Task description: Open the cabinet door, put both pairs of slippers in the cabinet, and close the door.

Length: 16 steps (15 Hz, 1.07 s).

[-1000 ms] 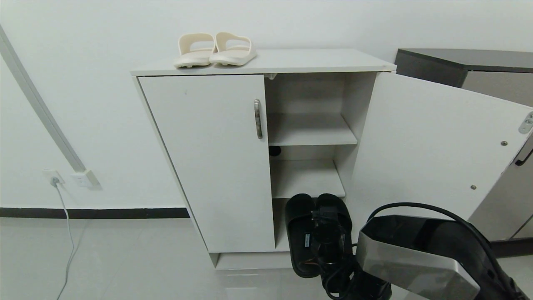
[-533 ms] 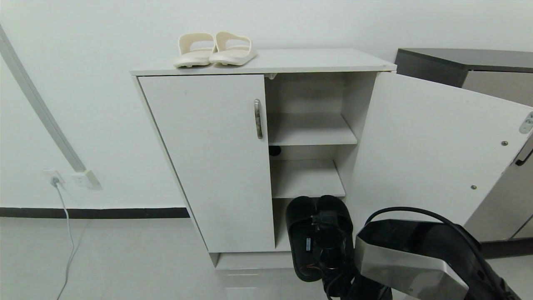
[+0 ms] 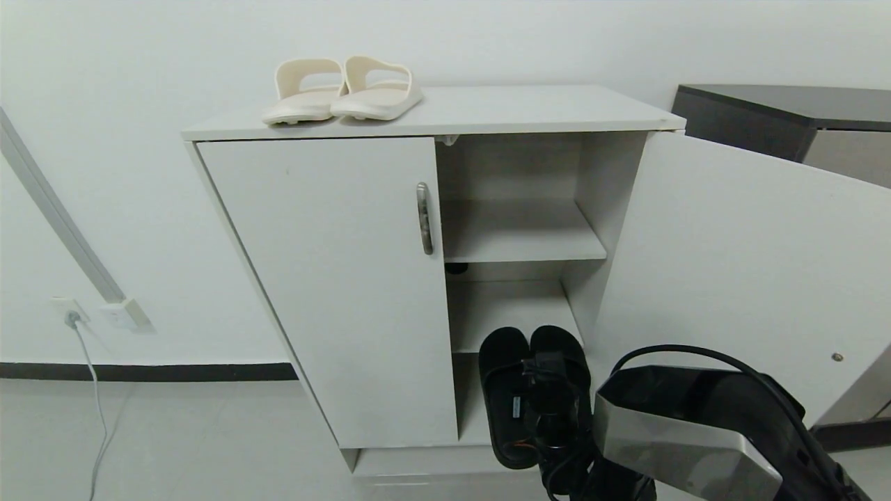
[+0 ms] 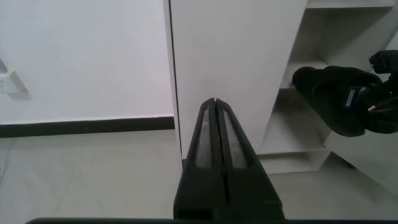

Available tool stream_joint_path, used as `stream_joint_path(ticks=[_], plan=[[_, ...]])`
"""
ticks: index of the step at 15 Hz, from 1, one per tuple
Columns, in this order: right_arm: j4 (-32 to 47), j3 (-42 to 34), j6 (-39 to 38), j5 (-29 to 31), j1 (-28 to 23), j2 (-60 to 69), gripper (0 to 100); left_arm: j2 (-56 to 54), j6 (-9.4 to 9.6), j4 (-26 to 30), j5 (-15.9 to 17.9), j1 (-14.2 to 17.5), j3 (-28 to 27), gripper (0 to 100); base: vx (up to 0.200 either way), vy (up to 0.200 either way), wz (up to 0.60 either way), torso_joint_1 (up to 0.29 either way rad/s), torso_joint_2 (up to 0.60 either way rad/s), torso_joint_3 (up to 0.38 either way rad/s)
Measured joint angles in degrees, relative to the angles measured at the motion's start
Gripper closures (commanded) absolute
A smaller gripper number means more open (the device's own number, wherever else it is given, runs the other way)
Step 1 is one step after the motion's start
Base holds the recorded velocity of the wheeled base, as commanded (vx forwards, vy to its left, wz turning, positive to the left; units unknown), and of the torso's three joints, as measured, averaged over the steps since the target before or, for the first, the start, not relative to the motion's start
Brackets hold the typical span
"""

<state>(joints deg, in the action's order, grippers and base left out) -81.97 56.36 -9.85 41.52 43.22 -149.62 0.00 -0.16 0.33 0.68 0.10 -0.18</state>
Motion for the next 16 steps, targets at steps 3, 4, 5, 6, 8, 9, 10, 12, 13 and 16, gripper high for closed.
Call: stream_joint_path(ticks=[3,4,5,6,8,9,10,12,13,16], plan=[[-0.11,-0.11,0.00,0.20,-0.17,0.00,100,0.00,-0.06,0.02,-0.06,-0.02,0.05,100,0.200,0.000,0.00,0.004,0.00,0.004],[0.02,-0.11,0.02,0.29,-0.11,0.00,100,0.00,0.00,-0.01,-0.09,0.00,0.07,100,0.200,0.000,0.00,-0.002,-0.01,0.002],[0.07,-0.11,0.02,0.29,0.02,0.00,100,0.00,0.13,0.02,-0.15,-0.07,0.09,100,0.000,0.000,0.00,0.000,0.00,0.000],[0.27,-0.07,0.02,0.22,0.05,0.02,100,0.00,0.11,-0.01,-0.28,-0.02,0.09,100,0.000,0.000,0.00,0.000,0.00,0.000],[1.91,0.22,0.17,-0.22,-0.16,0.30,100,0.00,0.02,0.02,-0.30,0.00,0.09,100,0.000,0.000,0.00,0.000,0.00,0.000],[3.06,0.52,0.15,-0.88,-0.06,0.55,100,0.00,0.09,-0.01,-0.30,-0.02,0.09,100,0.000,0.000,0.00,0.000,0.00,0.000],[3.67,1.27,0.06,-1.37,-0.09,0.79,100,0.00,0.13,0.00,-0.33,-0.02,0.09,100,0.000,0.000,0.00,0.000,0.00,0.000],[7.11,3.75,-0.41,-1.78,-0.41,1.00,100,0.00,0.13,0.00,-0.33,0.00,0.09,100,0.000,0.000,0.00,0.000,0.00,0.000],[10.12,5.61,-1.41,-2.44,-0.85,1.02,100,0.00,0.16,0.02,-0.33,0.00,0.09,100,0.000,0.000,0.00,0.000,0.00,0.000],[16.93,11.67,-2.82,-3.78,-2.26,1.07,100,0.00,0.16,0.02,-0.33,0.00,0.09,100,0.000,0.000,0.00,0.000,0.00,0.000]])
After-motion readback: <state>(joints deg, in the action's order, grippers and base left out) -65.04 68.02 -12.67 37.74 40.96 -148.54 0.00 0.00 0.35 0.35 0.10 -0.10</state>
